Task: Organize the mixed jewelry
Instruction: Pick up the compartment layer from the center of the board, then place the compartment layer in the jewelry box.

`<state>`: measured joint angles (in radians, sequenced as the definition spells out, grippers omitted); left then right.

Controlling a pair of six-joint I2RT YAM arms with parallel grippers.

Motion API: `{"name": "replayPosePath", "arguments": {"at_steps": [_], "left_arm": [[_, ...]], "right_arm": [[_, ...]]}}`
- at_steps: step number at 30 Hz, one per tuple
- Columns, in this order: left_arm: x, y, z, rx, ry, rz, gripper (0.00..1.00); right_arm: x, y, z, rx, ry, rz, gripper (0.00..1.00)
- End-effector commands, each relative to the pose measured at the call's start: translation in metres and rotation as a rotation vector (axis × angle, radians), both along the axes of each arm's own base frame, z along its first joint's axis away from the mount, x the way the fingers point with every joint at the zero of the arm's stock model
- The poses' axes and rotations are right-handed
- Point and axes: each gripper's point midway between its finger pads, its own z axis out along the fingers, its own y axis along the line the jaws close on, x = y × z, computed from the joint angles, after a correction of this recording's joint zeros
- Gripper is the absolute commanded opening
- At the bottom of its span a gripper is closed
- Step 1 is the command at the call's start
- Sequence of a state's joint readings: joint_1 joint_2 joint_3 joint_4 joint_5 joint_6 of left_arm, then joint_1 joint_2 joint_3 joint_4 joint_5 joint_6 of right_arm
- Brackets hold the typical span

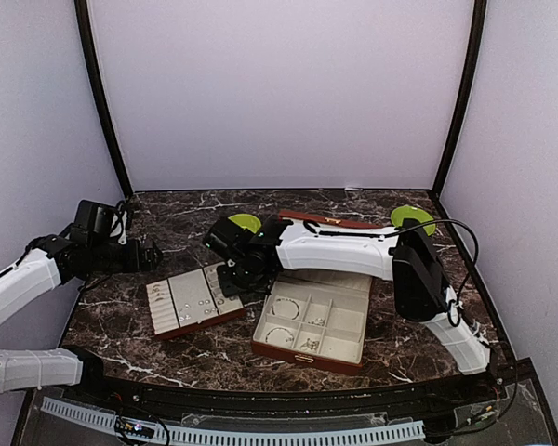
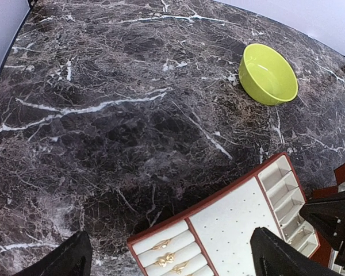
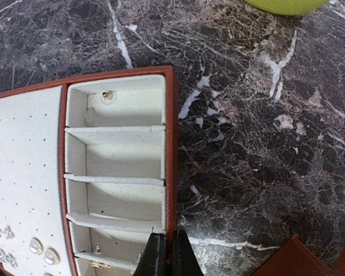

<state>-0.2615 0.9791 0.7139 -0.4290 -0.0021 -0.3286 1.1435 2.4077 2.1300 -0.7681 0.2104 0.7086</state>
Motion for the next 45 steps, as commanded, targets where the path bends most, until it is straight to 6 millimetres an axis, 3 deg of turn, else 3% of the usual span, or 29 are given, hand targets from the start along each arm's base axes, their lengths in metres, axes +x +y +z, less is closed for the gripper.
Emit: {"name": "replayPosePath", "arguments": {"at_steps": [1, 14, 25, 32, 45], "left_arm": [[-0.002, 0.012, 0.011, 0.022, -0.031, 0.055, 0.99], [-0.004, 0.023, 0.022, 0.042, -0.077, 0.105, 0.99], [-0.005, 0.027, 0.025, 0.050, -0.088, 0.124, 0.99], [-0.006, 0.031, 0.028, 0.060, -0.099, 0.142, 0.99], [-0.007, 0.035, 0.031, 0.074, -0.110, 0.158, 0.99]], "right_arm": [[-0.001, 0.016, 0.081, 0.167, -0.064, -0.019, 0.00], [-0.030, 0.010, 0.120, 0.196, -0.068, -0.027, 0.00], [-0.071, -0.033, 0.129, 0.134, -0.058, -0.097, 0.00], [-0.097, -0.065, 0.116, 0.090, -0.019, -0.138, 0.00], [-0.121, -0.129, 0.107, 0.038, 0.008, -0.267, 0.00]]}}
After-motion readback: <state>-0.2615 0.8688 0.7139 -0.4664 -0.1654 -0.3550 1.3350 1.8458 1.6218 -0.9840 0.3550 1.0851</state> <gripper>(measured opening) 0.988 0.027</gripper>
